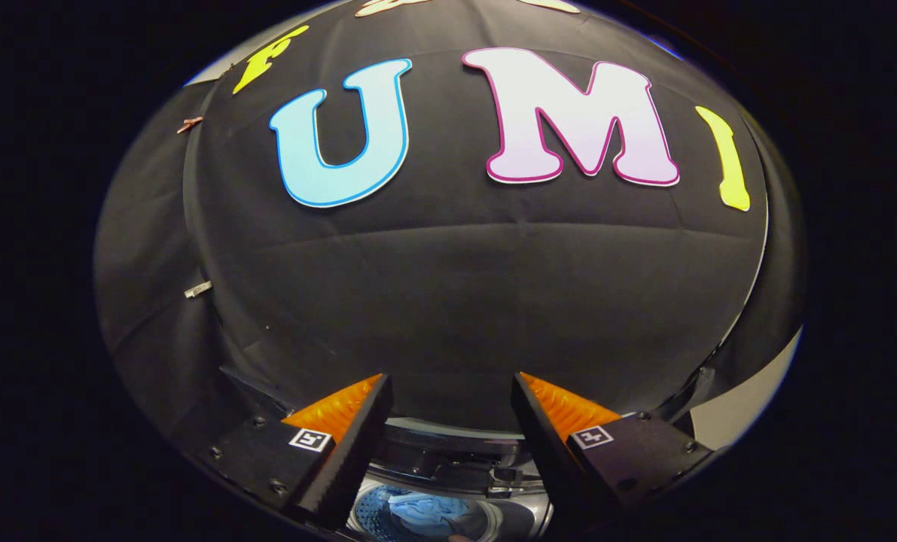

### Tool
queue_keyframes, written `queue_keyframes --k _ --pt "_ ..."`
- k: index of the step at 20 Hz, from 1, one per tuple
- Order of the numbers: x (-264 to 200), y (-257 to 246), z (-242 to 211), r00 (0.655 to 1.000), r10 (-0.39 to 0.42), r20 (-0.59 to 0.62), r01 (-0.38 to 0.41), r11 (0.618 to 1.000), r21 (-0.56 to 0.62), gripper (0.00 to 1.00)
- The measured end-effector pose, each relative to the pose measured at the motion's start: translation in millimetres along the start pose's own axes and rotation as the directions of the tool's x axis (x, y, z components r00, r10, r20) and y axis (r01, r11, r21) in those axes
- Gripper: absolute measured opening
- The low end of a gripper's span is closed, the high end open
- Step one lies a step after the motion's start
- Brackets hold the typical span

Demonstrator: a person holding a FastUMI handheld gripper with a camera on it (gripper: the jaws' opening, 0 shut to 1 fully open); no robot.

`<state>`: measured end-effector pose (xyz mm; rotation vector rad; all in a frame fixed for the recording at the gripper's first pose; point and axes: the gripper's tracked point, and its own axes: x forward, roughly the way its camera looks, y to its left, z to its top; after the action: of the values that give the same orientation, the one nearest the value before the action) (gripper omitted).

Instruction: Put the clothes into the washing machine and then close the washing machine lid.

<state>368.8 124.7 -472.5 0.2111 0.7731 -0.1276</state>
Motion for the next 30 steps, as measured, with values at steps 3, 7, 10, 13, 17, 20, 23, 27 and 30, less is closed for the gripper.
queue_keyframes --k 3,7,10,13,17,20,23,27,30 --pt "-21 0 -10 1.0 -0.005 -0.011 0.005 1.0 -0.004 1.0" --pt "-45 6 -24 0.999 0.005 -0.036 -0.005 1.0 -0.011 1.0" --pt "-62 9 -36 0.999 0.006 -0.053 -0.007 1.0 -0.014 1.0" --pt "-74 10 -49 0.996 0.016 -0.09 -0.017 1.0 -0.009 0.99" --pt "-91 15 -64 0.994 0.011 -0.108 -0.014 1.0 -0.027 1.0" --pt "-96 13 -83 0.989 -0.016 -0.144 0.004 0.997 -0.078 1.0" --pt "-97 16 -109 0.977 -0.014 -0.212 -0.001 0.997 -0.071 1.0" --pt "-105 21 -115 0.98 -0.01 -0.2 -0.011 0.994 -0.104 0.99" --pt "-114 23 -111 0.983 -0.003 -0.182 -0.015 0.995 -0.096 1.0"
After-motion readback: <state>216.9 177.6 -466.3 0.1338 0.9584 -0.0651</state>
